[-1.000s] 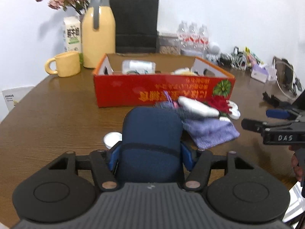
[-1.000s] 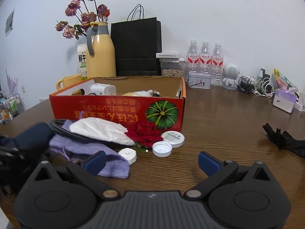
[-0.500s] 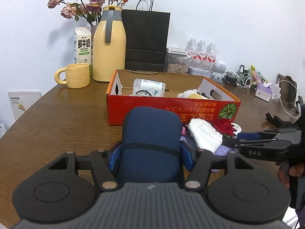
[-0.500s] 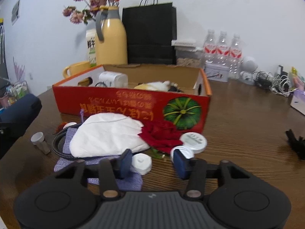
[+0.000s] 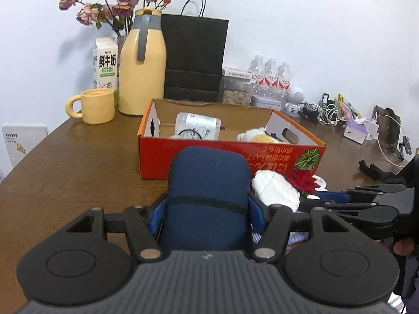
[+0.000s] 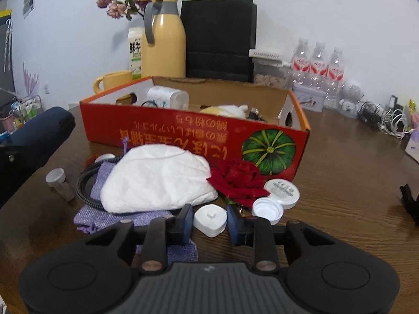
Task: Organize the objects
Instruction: 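Carry the pouch toward the box while the right tool grasps a small white cap, then lower the pouch and cap into the box and open both tools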
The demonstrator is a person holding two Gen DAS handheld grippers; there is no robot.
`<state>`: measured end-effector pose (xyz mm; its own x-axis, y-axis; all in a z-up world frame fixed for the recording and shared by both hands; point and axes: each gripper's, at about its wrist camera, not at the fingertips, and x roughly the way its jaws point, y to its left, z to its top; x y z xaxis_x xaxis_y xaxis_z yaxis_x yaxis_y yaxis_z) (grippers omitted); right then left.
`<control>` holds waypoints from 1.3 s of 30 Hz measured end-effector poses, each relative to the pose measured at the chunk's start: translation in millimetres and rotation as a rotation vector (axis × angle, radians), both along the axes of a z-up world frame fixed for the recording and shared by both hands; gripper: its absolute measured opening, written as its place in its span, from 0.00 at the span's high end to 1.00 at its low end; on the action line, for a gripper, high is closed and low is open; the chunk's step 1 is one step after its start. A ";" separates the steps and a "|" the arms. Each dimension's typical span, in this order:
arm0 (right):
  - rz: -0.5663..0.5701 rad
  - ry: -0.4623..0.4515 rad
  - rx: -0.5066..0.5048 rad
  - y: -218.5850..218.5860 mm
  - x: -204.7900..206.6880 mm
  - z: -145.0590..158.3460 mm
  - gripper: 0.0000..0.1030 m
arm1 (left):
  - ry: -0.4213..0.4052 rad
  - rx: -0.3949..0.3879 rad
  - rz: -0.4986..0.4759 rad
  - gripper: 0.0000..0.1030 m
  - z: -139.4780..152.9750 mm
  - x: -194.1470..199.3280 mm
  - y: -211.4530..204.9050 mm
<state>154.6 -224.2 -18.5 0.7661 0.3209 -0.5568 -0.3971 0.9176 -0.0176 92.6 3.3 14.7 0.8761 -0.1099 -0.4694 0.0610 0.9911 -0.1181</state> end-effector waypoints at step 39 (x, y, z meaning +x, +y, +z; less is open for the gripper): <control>-0.062 -0.168 0.104 13.8 140.3 43.9 0.74 | 0.029 -0.089 0.015 0.32 11.9 213.5 -49.4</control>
